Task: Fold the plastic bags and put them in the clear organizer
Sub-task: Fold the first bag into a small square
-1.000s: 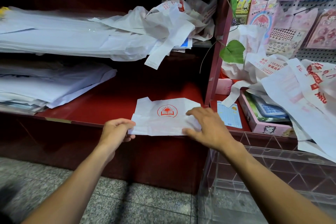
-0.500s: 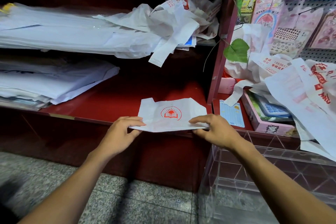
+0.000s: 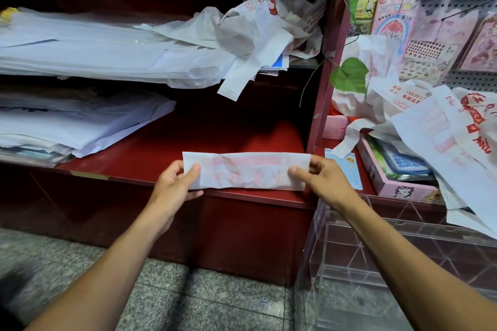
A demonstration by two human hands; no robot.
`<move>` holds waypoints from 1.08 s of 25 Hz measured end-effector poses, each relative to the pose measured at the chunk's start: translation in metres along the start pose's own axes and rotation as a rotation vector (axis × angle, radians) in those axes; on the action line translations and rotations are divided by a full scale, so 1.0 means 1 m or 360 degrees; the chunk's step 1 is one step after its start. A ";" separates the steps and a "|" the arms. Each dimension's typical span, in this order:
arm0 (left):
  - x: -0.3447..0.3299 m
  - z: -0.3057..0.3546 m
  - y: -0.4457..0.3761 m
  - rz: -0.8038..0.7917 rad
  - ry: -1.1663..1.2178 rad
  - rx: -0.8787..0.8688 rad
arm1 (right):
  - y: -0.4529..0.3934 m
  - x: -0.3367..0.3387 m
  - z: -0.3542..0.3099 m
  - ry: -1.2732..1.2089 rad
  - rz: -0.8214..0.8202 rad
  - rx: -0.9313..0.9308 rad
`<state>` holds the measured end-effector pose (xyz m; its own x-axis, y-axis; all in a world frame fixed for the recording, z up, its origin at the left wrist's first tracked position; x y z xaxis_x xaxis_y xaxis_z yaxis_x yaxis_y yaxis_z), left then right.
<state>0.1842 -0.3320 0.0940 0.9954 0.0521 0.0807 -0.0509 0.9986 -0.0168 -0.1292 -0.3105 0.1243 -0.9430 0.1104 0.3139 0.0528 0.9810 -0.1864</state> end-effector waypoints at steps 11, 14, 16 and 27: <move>0.005 0.001 -0.002 0.0220 -0.0169 -0.0006 | -0.003 0.013 0.026 0.0199 0.0307 -0.0342; 0.015 -0.004 -0.004 0.0326 -0.0126 0.0069 | -0.003 0.016 0.023 0.0530 0.0349 -0.0279; 0.015 -0.005 -0.004 0.0275 -0.0175 0.0083 | 0.000 0.015 0.002 0.0903 0.0447 0.0072; -0.017 -0.008 0.001 -0.0282 -0.1495 -0.0257 | 0.015 -0.070 0.003 0.1737 -0.0403 0.0483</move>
<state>0.1682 -0.3320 0.0846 0.5129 -0.0405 0.8575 0.1752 0.9828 -0.0583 -0.0629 -0.3040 0.0969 -0.1229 0.1400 0.9825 -0.3175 0.9324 -0.1726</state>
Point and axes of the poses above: each hand's wrist, its own y-axis away from the middle knuckle, its own x-axis out of the back of the hand, z = x × y, the point moved 7 cm from there along -y, towards the middle knuckle, and after that the axes turned 4 degrees about -y, right-handed, at the moved point
